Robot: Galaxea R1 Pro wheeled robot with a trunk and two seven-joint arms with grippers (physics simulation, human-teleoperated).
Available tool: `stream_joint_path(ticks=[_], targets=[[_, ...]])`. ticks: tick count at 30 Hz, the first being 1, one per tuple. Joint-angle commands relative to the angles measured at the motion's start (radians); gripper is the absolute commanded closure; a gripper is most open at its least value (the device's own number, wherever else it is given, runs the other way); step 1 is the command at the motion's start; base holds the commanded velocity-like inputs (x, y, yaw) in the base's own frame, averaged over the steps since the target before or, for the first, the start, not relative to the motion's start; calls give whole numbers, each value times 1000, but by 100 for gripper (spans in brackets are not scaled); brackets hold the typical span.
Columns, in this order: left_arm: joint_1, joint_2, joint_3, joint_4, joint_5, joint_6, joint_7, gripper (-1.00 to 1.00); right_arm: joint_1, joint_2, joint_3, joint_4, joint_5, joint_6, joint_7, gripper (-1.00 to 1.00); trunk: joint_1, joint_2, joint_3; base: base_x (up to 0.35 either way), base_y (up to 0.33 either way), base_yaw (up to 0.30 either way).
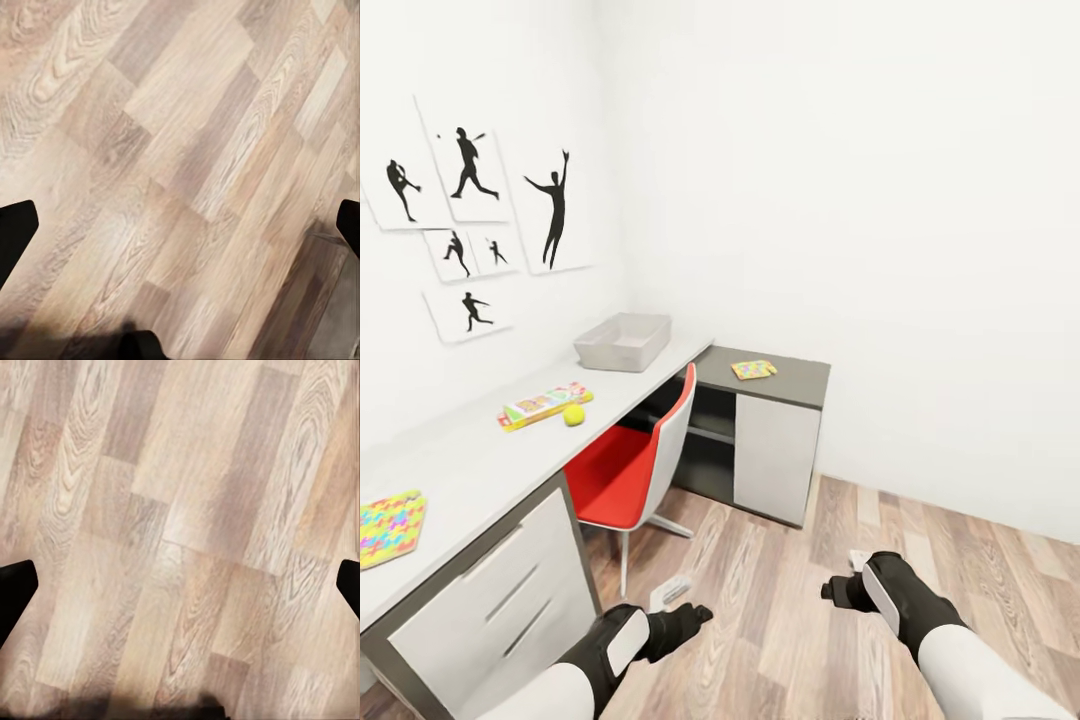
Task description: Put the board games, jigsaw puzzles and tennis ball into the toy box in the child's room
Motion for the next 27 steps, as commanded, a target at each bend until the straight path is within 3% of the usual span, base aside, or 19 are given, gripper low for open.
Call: stream_joint_path(ticks=[1,3,8,13,14,15,18,23,25,26,27], targets=[[0,1,3,-4,3,5,-2,-100,0,0,0,-2,-4,4,1,-100,0,-1,-1,0,0,-288],[0,3,3,-23,7,5,-4,-100,1,-1,0,-8,-4,4,1,-100,0,-1,-1,0,0,-288],[13,11,3,-134,6,5,-5,-100,23,-4,5,-149,-3,25,2,-100,0,-1,-1,0,0,-288],[81,21,0,-322,2,4,1,-100,120,-9,6,-392,-1,155,1,-100,0,-1,-1,0,0,-288],[81,21,0,-322,2,4,1,-100,120,-9,6,-392,-1,155,1,-100,0,-1,-1,0,0,-287],[114,23,-8,-395,0,4,4,-100,153,-10,6,-479,0,189,0,-100,0,-1,-1,0,0,-287],[146,23,-21,-461,-2,6,7,-100,180,-9,6,-540,1,211,0,-100,0,-1,-1,0,0,-287],[224,25,-79,-608,-3,10,53,-100,214,-5,7,-612,2,238,-1,-100,0,-1,-1,0,0,-288],[260,26,-116,-673,-3,12,83,-100,219,-5,8,-625,3,243,-1,-100,0,-1,-1,0,0,-288],[302,28,-163,-750,1,14,124,-100,224,-5,8,-636,3,247,-1,-100,0,-1,-1,0,0,-288],[312,28,-174,-767,2,14,137,-100,225,-5,8,-638,3,248,-1,-100,0,-1,-1,0,0,-288]])
